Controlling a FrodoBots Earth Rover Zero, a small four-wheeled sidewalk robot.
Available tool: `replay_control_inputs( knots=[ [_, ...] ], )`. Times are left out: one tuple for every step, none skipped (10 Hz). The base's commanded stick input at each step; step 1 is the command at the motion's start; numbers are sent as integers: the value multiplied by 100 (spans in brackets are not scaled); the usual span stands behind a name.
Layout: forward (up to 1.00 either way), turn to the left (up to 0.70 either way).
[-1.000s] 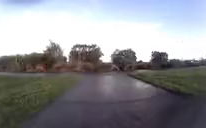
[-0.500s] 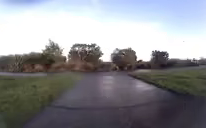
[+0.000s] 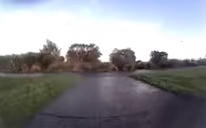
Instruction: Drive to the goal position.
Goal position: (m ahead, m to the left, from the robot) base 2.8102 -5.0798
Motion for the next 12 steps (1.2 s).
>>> replay_control_inputs(
  knots=[
    [45,0],
    [45,0],
    [45,0],
    [45,0],
    [45,0],
    [45,0],
    [45,0],
    [45,0],
    [45,0],
    [45,0],
    [45,0],
    [45,0]
  ],
)
